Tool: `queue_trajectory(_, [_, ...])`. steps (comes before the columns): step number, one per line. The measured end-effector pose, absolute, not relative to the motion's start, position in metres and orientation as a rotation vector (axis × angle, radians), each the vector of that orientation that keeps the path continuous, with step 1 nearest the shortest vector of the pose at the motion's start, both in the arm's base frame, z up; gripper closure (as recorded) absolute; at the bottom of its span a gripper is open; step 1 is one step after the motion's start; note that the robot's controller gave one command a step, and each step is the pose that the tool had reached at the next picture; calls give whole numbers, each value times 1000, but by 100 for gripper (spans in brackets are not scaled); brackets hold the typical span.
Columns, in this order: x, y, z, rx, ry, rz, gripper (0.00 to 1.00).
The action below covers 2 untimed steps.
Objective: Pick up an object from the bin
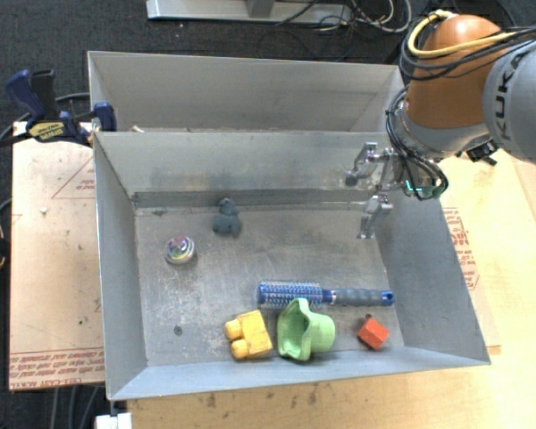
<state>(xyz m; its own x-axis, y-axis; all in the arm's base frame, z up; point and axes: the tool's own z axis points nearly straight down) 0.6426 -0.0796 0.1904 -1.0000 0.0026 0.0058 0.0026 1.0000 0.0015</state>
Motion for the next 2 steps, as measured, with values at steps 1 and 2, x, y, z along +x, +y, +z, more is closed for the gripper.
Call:
queue_trajectory(1, [571, -98, 141, 329, -3120, -2, 0])
queue_trajectory(2, [500, -73, 75, 274, -3136, -2, 0])
